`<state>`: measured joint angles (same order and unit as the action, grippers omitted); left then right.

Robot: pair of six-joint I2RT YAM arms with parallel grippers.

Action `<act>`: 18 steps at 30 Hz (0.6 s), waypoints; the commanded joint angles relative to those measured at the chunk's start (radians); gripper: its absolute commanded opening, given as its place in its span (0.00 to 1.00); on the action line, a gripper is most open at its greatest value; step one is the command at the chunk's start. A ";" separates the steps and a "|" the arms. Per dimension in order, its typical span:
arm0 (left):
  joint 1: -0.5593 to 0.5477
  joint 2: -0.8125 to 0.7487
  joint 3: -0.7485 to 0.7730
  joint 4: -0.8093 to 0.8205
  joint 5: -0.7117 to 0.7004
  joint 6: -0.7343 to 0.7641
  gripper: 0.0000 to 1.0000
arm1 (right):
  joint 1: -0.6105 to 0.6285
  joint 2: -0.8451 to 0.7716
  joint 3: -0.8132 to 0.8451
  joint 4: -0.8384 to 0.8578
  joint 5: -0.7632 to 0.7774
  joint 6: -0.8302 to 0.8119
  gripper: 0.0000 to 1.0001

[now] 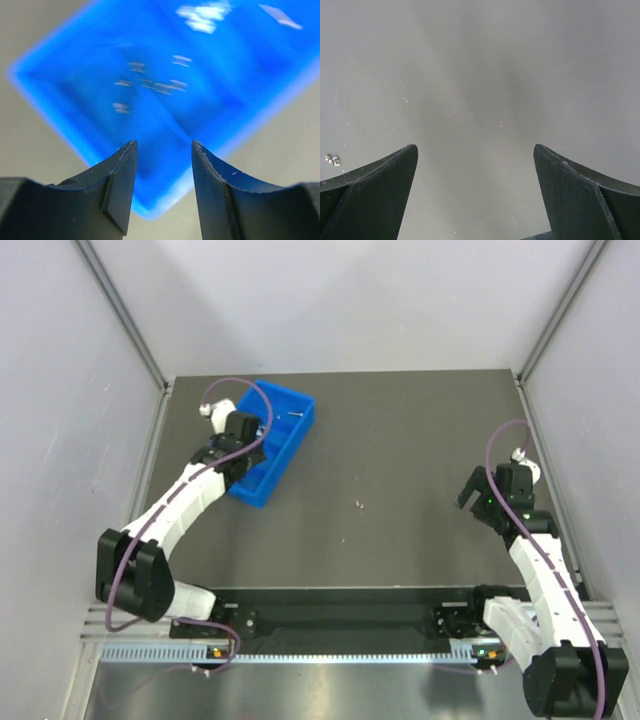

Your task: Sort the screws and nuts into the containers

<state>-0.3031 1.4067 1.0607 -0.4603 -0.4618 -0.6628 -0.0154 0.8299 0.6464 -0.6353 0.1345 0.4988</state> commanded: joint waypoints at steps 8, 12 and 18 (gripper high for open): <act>-0.539 0.222 0.224 0.046 0.068 -0.015 0.48 | 0.002 0.025 0.039 0.042 -0.015 0.000 1.00; -0.622 0.371 0.303 -0.011 -0.040 -0.136 0.43 | 0.002 -0.011 0.026 0.033 -0.009 -0.003 1.00; -0.653 0.534 0.419 -0.037 -0.086 -0.169 0.42 | 0.002 -0.023 0.012 0.029 -0.019 -0.009 1.00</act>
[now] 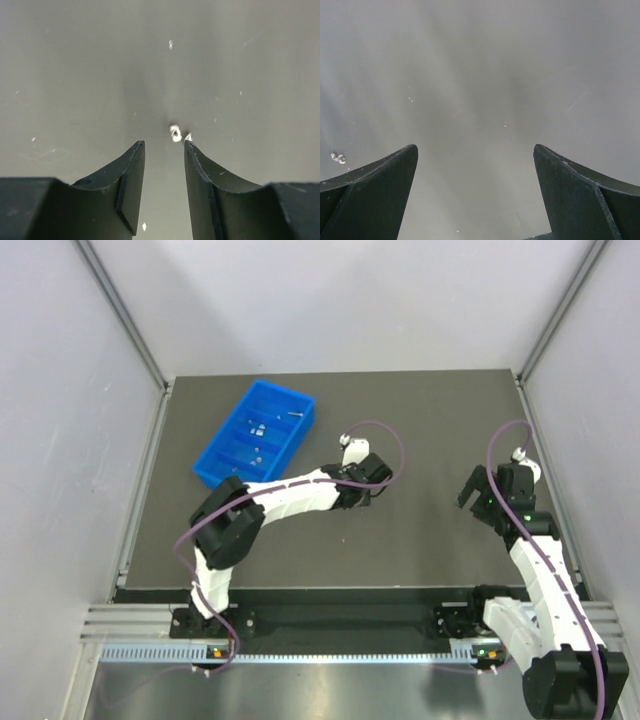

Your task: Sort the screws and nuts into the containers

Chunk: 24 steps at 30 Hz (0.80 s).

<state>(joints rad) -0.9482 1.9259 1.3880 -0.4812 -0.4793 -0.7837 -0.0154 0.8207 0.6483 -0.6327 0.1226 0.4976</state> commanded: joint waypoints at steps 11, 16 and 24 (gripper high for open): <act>-0.026 0.120 0.151 -0.089 -0.114 -0.089 0.38 | 0.002 -0.023 0.002 0.030 -0.009 -0.013 1.00; -0.031 0.142 0.155 -0.089 -0.113 -0.092 0.37 | 0.002 -0.020 0.001 0.033 -0.006 -0.013 1.00; -0.040 0.179 0.151 -0.106 -0.128 -0.118 0.36 | 0.002 -0.011 -0.004 0.045 -0.011 -0.010 1.00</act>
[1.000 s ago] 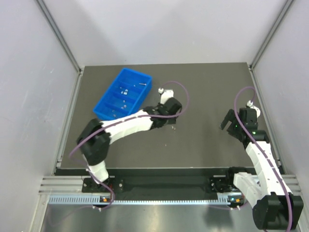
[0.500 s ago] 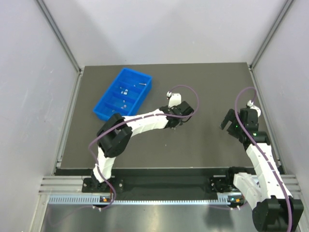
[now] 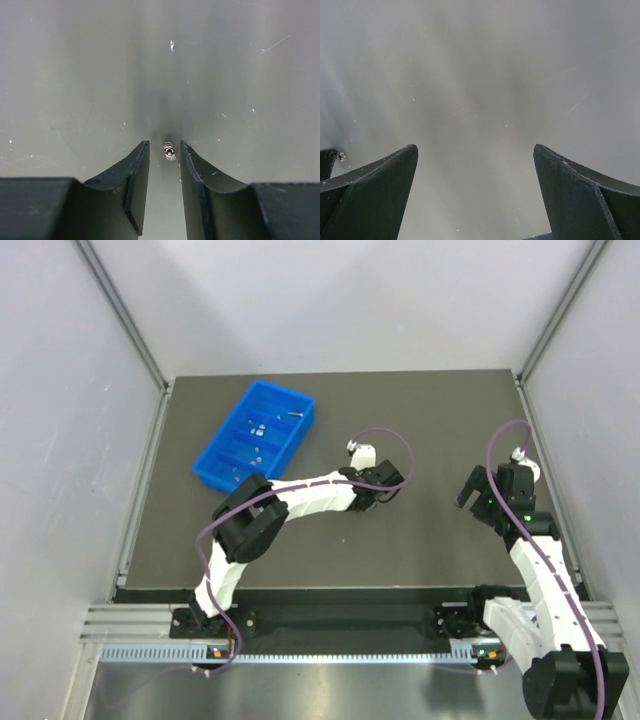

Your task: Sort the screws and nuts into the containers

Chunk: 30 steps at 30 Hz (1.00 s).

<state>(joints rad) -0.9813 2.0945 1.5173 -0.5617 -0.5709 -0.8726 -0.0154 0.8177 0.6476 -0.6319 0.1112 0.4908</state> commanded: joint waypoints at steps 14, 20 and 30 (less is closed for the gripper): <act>-0.005 0.053 0.009 -0.030 -0.043 -0.049 0.34 | 0.002 -0.002 -0.006 0.047 -0.004 -0.011 1.00; -0.005 0.059 0.006 -0.015 -0.023 -0.049 0.14 | 0.002 -0.002 -0.006 0.047 -0.004 -0.012 1.00; 0.039 -0.094 -0.077 0.035 0.009 -0.033 0.00 | 0.002 0.005 -0.006 0.046 0.002 -0.008 1.00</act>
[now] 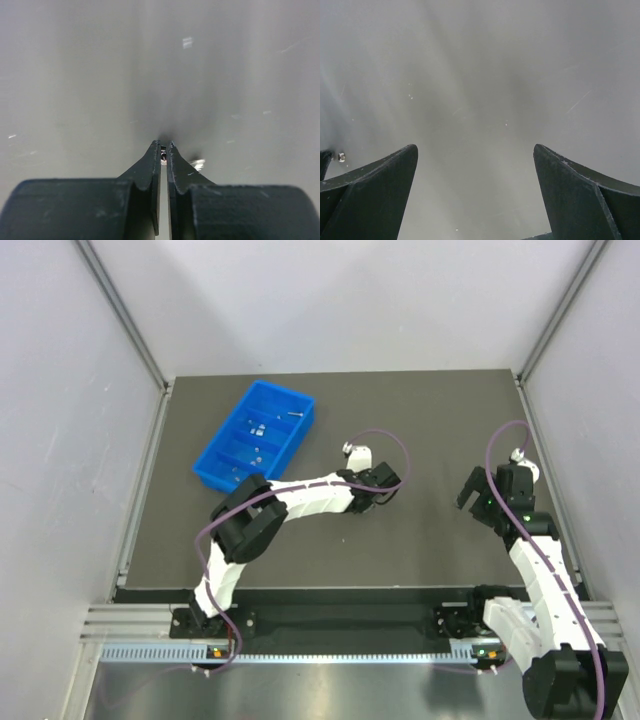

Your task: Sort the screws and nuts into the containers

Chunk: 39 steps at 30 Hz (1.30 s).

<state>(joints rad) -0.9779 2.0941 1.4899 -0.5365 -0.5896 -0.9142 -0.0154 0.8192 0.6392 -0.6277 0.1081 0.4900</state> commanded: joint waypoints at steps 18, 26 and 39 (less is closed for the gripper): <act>0.591 -0.724 -0.464 0.104 -0.021 0.126 0.02 | 0.002 0.078 0.014 0.102 -0.021 0.021 0.99; 0.696 -0.655 -0.508 0.162 0.019 0.123 0.02 | 0.002 0.077 0.036 0.076 -0.022 0.010 1.00; 0.335 -0.694 -0.347 0.130 0.099 0.218 0.53 | 0.002 0.046 0.068 0.016 0.027 0.002 1.00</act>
<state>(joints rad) -0.4641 1.4242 1.0542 -0.4480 -0.5163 -0.7383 -0.0154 0.8871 0.6567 -0.5980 0.1085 0.4980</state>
